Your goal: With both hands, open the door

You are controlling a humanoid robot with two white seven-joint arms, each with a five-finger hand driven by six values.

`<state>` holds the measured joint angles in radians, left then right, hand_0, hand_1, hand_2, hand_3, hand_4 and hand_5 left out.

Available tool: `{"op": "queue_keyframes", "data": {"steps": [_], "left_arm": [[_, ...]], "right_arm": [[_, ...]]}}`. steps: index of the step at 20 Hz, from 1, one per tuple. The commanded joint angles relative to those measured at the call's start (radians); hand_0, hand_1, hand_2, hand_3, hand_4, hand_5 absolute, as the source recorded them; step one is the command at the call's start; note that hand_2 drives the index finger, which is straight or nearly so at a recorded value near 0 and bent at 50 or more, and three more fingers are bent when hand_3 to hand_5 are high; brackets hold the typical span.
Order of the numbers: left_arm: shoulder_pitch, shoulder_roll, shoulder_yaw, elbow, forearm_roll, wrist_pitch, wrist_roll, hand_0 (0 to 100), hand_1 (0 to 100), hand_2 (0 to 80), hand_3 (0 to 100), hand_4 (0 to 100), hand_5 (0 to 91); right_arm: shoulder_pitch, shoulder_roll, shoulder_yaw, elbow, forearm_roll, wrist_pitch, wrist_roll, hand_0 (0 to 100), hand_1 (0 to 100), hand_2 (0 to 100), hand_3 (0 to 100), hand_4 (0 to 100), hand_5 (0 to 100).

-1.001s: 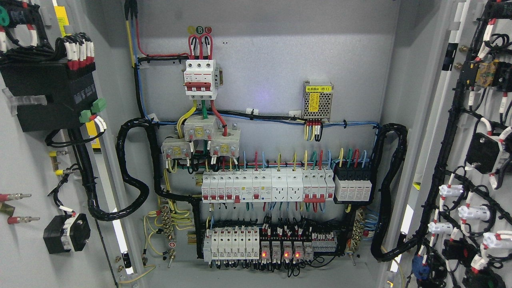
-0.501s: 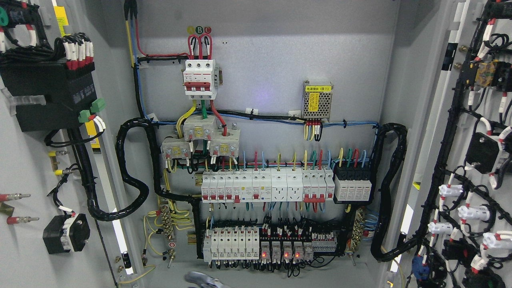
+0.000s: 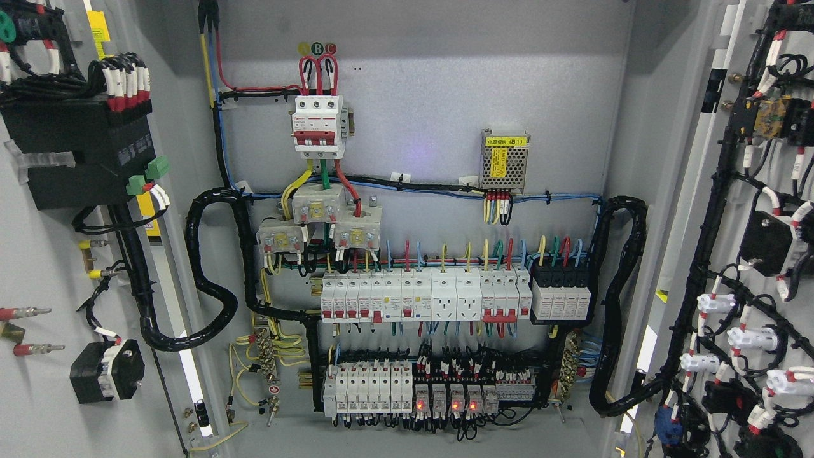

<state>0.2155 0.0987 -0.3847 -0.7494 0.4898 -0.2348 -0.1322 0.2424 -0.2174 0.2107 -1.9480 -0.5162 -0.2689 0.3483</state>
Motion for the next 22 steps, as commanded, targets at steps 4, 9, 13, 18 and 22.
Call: {"op": "queue_keyframes", "data": {"steps": [4,9,13,18,22], "left_arm": [[0.108,0.124,0.081,-0.882,-0.218,0.037,-0.03,0,0,0.0,0,0,0.0],[0.105,0.145,0.132,-1.091,-0.221,0.041,-0.147,0,0,0.0,0,0,0.0],[0.129,0.179,0.133,-1.211,-0.22,0.061,-0.148,0,0,0.0,0,0,0.0],[0.125,0.213,0.194,-1.291,-0.218,0.045,-0.199,0,0,0.0,0,0,0.0],[0.125,0.213,0.292,-1.305,-0.195,-0.012,-0.248,0,0,0.0,0,0,0.0]], "right_arm": [[0.192,-0.168,-0.303,-0.14,-0.002,-0.22,0.001,22,8,0,0,0,0],[0.187,-0.214,-0.307,-0.141,-0.004,-0.245,0.003,22,8,0,0,0,0],[0.167,-0.227,-0.297,-0.14,-0.004,-0.25,0.003,21,8,0,0,0,0],[0.109,-0.229,-0.297,-0.138,-0.001,-0.247,0.003,22,8,0,0,0,0],[0.115,-0.226,-0.301,-0.14,-0.002,-0.247,0.001,22,8,0,0,0,0]]}}
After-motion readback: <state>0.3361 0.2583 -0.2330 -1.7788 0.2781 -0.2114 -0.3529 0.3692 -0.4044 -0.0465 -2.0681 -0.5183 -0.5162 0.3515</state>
